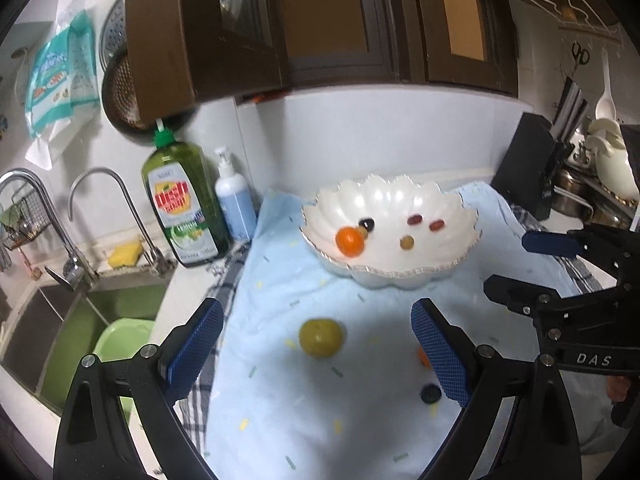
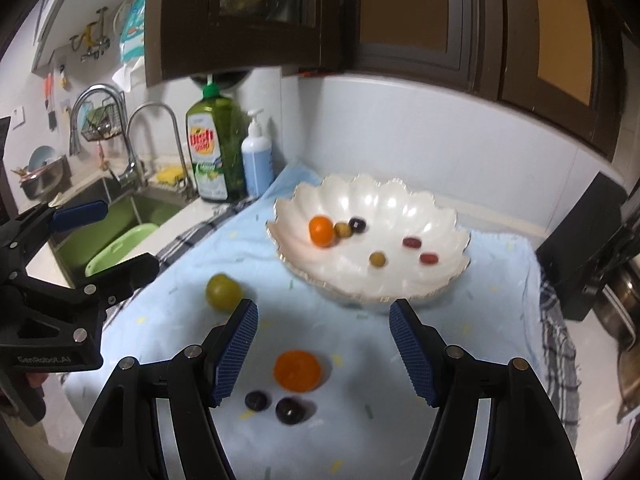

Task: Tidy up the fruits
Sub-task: 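Withdraw both tools from the bowl back over the remaining fruits, then grasp a dark plum with the right gripper while the left gripper grasps a small black fruit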

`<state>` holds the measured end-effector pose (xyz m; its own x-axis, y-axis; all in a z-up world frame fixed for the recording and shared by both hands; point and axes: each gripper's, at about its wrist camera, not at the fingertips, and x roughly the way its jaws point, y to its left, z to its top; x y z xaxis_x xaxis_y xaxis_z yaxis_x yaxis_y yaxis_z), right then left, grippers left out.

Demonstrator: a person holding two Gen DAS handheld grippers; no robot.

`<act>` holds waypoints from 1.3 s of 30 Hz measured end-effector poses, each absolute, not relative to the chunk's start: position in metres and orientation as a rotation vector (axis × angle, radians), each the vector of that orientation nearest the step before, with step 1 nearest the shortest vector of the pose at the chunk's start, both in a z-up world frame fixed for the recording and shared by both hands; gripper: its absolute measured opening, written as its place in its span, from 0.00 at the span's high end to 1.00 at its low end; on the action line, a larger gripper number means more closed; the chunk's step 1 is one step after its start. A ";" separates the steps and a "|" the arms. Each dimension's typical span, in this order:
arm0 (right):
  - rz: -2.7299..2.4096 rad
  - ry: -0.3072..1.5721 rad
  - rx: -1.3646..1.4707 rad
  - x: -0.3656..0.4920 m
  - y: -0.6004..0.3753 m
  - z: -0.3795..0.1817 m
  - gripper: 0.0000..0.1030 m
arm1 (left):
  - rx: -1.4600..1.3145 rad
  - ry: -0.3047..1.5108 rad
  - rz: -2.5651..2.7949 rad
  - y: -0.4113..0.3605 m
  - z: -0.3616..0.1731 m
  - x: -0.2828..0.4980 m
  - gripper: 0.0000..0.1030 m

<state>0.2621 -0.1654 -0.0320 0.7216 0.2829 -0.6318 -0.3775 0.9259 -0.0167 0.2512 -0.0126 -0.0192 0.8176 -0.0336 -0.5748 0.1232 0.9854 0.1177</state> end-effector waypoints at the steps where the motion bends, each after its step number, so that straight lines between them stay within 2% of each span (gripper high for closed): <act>1: 0.365 0.679 -0.150 0.261 -0.166 -0.035 0.33 | 0.155 0.619 -0.085 -0.013 -0.023 0.250 0.07; 14: 0.390 0.799 -0.192 0.252 -0.165 -0.073 0.33 | 0.202 0.686 -0.167 -0.027 -0.065 0.244 0.09; 20: 0.429 0.857 -0.220 0.251 -0.165 -0.094 0.34 | 0.233 0.729 -0.232 -0.035 -0.087 0.243 0.17; 24: 0.457 0.894 -0.203 0.255 -0.167 -0.102 0.41 | 0.250 0.747 -0.299 -0.043 -0.095 0.242 0.20; 39: 0.550 0.969 -0.205 0.263 -0.162 -0.127 0.55 | 0.307 0.846 -0.506 -0.068 -0.124 0.255 0.45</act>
<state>0.2631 -0.1620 -0.1266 0.4424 0.3505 -0.8254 -0.5291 0.8452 0.0753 0.2546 -0.0678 -0.1240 0.5555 -0.3021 -0.7747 0.5398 0.8397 0.0597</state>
